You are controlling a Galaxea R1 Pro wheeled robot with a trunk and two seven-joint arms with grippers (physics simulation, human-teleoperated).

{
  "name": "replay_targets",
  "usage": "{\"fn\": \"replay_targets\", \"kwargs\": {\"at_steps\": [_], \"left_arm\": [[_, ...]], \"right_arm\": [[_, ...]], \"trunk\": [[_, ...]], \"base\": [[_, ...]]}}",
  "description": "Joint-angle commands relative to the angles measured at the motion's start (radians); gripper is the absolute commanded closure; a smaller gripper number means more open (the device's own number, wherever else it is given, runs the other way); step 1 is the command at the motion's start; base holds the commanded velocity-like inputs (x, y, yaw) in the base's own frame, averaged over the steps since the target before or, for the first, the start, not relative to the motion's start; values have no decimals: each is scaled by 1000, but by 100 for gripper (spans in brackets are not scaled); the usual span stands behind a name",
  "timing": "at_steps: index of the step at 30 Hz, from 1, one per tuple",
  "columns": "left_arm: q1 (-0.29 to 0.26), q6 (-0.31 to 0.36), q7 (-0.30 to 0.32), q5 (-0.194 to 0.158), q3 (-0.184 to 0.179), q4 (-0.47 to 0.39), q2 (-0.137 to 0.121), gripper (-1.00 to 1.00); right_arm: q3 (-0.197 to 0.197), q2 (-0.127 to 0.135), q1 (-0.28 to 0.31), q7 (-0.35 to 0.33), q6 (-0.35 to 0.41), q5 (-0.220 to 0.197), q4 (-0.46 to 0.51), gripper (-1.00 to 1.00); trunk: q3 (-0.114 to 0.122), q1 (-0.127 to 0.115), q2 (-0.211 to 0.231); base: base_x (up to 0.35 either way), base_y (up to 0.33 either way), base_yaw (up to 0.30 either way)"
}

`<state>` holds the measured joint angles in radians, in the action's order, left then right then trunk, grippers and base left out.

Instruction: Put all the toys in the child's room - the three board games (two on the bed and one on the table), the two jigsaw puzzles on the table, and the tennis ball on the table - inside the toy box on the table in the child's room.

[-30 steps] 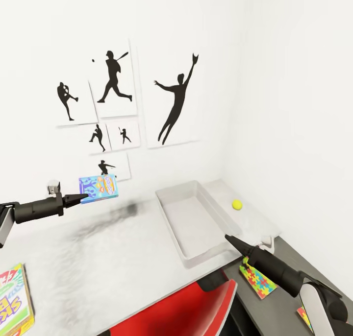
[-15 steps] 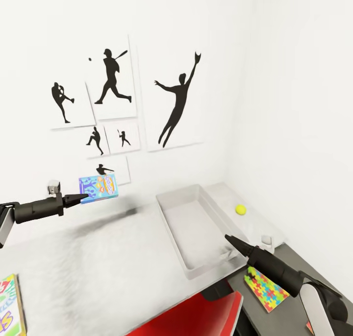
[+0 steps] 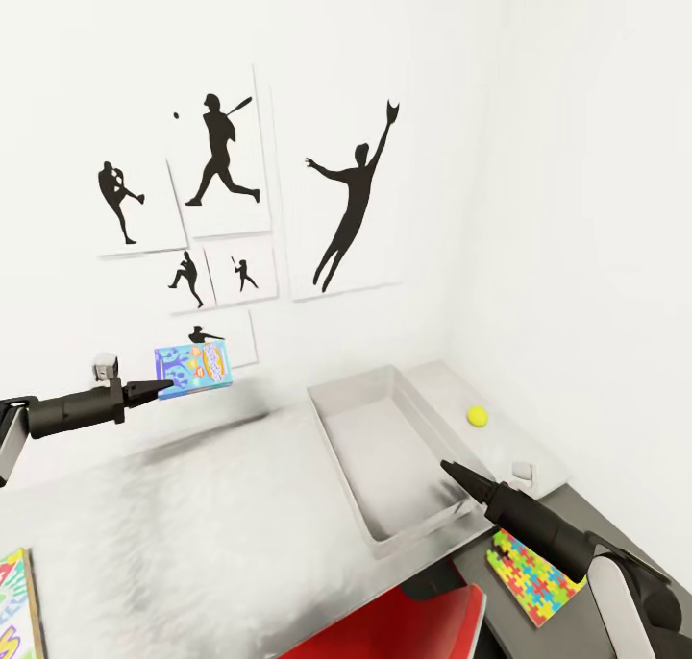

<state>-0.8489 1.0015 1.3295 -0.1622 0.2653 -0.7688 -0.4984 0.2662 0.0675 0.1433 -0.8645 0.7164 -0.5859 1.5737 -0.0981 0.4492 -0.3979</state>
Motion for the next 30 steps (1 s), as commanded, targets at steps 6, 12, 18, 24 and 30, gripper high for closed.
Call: {"fn": "replay_targets", "kwargs": {"at_steps": [6, 12, 18, 24, 30], "left_arm": [[-1, 8, 2, -2, 0, 0, 0, 100], [-1, 7, 2, -2, 0, 0, 1, 100], [-1, 9, 1, -2, -1, 0, 10, 100], [-1, 19, -2, -1, -4, 0, 34, 100], [-3, 22, -2, 0, -6, -1, 63, 100]], "right_arm": [[1, 0, 1, -2, 6, -3, 0, -100], [1, 0, 1, -2, 6, -3, 0, -100], [1, 1, 1, -3, 6, -5, 0, -100], [33, 12, 1, -50, 6, -8, 0, -100], [83, 14, 1, -149, 6, -3, 0, -100]], "trunk": [[-2, 1, -2], [-2, 1, -2], [-2, 1, -2], [-2, 1, -2], [-2, 1, -2]], "base": [[53, 1, 0], [5, 0, 0], [0, 0, 0], [0, 0, 0], [0, 0, 0]]}}
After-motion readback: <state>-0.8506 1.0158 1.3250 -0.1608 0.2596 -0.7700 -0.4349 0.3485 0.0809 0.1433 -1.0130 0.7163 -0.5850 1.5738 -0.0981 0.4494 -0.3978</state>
